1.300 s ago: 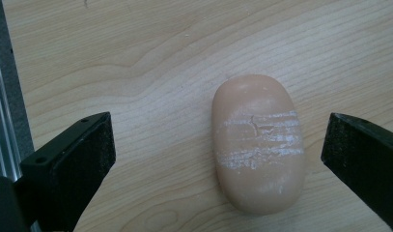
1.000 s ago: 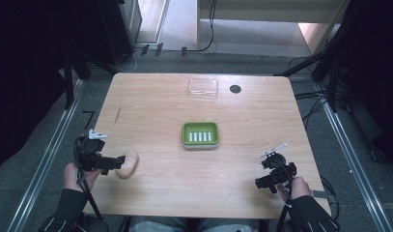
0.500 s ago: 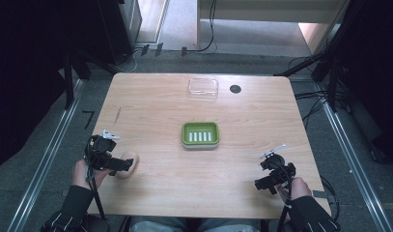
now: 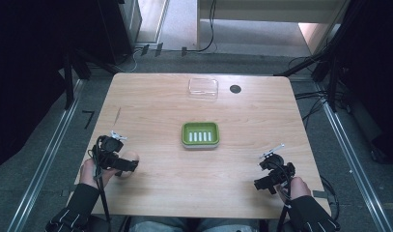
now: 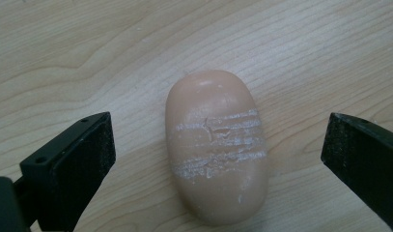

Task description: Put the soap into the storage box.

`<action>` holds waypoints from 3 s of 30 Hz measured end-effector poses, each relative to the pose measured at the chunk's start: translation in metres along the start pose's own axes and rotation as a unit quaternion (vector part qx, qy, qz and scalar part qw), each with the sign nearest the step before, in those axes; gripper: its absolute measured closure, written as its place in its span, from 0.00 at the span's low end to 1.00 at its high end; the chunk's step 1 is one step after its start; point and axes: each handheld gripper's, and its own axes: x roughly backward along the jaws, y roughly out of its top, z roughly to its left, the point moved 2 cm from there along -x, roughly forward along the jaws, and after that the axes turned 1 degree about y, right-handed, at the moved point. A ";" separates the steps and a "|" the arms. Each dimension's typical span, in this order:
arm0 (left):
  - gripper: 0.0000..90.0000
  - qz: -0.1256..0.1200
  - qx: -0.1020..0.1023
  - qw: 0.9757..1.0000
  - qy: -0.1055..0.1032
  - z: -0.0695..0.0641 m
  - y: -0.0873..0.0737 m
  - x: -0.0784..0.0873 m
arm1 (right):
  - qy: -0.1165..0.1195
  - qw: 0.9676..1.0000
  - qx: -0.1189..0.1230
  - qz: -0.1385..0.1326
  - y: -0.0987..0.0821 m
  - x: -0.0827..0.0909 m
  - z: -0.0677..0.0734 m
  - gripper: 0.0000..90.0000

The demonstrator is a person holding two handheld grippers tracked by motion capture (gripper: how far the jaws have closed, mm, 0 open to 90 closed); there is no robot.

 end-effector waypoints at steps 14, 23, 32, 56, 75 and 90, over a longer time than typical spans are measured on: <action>0.00 0.031 0.012 0.999 -0.005 0.003 0.000 -0.015 | 0.002 1.000 0.006 0.000 0.002 -0.001 0.002 0.16; 0.08 0.039 0.003 0.999 -0.009 0.003 0.002 -0.021 | 0.004 1.000 0.008 0.005 0.001 -0.002 0.004 0.16; 0.17 0.046 0.001 0.999 -0.009 0.002 0.002 -0.023 | 0.003 1.000 0.007 0.003 0.000 -0.001 0.002 0.16; 0.33 0.073 -0.002 0.997 -0.017 0.001 -0.001 -0.031 | 0.005 1.000 0.003 0.000 0.000 -0.002 0.003 0.16; 0.36 0.064 -0.022 0.997 -0.022 0.000 -0.001 -0.029 | 0.006 1.000 0.008 0.000 0.000 -0.001 0.002 0.16; 0.36 0.045 -0.060 0.996 -0.043 -0.007 0.003 -0.018 | 0.007 1.000 0.009 -0.001 0.000 -0.001 0.002 0.16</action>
